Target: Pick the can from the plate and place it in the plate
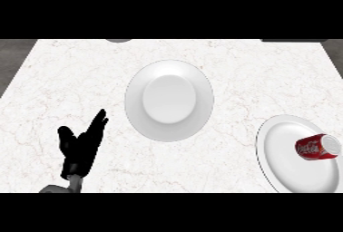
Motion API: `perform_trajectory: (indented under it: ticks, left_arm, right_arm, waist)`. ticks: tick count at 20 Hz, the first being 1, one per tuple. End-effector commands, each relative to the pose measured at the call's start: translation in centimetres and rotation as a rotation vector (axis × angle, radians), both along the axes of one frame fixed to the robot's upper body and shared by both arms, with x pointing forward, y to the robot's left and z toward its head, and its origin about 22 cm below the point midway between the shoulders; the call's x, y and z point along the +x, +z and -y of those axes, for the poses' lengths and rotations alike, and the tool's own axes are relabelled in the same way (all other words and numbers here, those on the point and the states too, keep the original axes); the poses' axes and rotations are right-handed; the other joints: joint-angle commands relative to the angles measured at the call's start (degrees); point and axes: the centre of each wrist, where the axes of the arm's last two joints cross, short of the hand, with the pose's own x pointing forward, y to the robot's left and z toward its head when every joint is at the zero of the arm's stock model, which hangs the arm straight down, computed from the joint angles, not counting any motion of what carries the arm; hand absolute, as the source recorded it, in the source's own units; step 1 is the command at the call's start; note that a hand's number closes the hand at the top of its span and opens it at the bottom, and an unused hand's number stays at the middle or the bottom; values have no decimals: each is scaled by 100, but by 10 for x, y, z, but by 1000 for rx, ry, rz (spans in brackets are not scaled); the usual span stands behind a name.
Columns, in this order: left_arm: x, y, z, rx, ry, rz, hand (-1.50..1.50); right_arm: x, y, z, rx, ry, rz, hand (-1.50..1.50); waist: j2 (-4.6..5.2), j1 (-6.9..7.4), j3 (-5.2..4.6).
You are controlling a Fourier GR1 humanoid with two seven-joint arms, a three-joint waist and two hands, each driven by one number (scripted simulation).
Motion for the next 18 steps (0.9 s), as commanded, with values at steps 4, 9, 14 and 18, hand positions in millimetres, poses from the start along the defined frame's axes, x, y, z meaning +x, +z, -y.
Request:
perform_trajectory:
  ticks: [4, 9, 14, 18]
  left_arm:
    - [-6, -16, 3, -14, -21, -26, 0]
    - [8, 6, -13, -15, -3, -36, 0]
    - [7, 4, -5, -10, -7, -19, 0]
    - [-8, 1, 0, -10, 11, -18, 0]
  right_arm:
    - [44, -15, -25, -32, -55, -101, -150]
    - [51, -25, -39, 49, 1, -173, -150]
    - [55, -31, -67, 63, 5, -140, -150]
    - [59, -38, -59, 29, -4, -179, -150]
  waist:
    - [28, 42, -9]
    - [9, -27, -7]
    - [4, -45, -8]
    - [3, -33, -7]
